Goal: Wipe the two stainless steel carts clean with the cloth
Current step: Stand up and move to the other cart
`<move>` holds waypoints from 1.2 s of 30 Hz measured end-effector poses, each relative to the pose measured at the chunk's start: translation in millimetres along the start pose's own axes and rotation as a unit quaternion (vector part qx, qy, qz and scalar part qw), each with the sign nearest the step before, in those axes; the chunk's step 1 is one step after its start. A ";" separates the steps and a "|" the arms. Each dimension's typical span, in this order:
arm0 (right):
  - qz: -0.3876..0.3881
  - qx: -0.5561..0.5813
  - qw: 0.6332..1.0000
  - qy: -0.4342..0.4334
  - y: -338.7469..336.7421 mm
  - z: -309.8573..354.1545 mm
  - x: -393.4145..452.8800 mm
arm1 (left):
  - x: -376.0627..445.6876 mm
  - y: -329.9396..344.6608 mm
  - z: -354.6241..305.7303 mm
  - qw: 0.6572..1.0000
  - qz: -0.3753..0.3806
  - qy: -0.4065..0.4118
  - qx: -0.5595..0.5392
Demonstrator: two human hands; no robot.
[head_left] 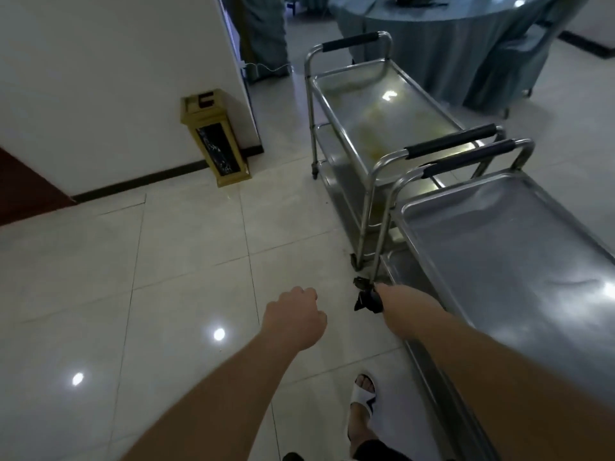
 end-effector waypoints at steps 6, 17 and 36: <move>0.000 0.059 0.998 0.026 -51.2 -6.4 58.4 | 83.0 -37.7 -25.8 0.996 0.017 0.069 0.062; -0.033 0.185 0.958 0.216 -53.2 -45.6 95.1 | 240.2 -58.6 -44.3 0.960 0.088 0.228 0.139; -0.022 0.377 0.792 0.480 59.7 28.2 70.2 | 306.9 -1.2 -94.6 0.823 0.134 0.481 0.269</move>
Point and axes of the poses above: each hand's wrist, its own x-axis towards the middle knuckle, its own y-axis out of the palm, z = x × y, the point moved 1 cm from there along x, towards the middle knuckle, and after that the axes turned 4 degrees about -z, right-handed, at the moved point
